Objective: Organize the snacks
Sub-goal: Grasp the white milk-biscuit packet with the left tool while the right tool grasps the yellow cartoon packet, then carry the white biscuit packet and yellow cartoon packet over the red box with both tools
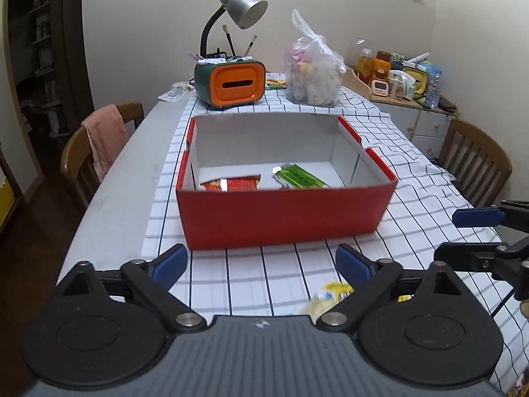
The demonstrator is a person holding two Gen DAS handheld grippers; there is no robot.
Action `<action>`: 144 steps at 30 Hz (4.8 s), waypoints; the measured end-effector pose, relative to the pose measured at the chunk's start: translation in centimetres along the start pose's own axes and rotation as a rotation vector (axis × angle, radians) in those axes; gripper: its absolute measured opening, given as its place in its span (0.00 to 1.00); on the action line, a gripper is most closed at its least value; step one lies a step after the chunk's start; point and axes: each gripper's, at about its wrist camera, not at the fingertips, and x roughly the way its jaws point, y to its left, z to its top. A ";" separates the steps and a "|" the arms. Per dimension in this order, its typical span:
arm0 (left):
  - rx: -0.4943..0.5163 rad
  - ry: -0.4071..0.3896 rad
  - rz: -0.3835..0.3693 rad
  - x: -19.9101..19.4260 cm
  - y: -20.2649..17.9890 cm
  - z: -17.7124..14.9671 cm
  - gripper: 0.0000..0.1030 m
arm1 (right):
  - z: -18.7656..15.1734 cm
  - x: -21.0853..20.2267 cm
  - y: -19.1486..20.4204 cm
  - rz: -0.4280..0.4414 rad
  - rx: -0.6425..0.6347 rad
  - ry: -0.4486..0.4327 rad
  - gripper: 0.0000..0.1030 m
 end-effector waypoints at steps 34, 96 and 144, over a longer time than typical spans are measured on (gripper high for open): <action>-0.114 0.392 0.008 5.2 1.9 -8.2 0.97 | -6.1 8.6 -0.8 -0.042 -0.152 0.280 0.85; -0.124 0.066 -0.010 -2.4 2.6 0.1 0.62 | -1.2 -0.4 0.7 -0.115 -0.141 -0.069 0.49; 0.046 0.149 0.181 18.9 0.4 9.8 0.64 | 7.9 19.9 -2.5 -0.253 -0.186 0.163 0.49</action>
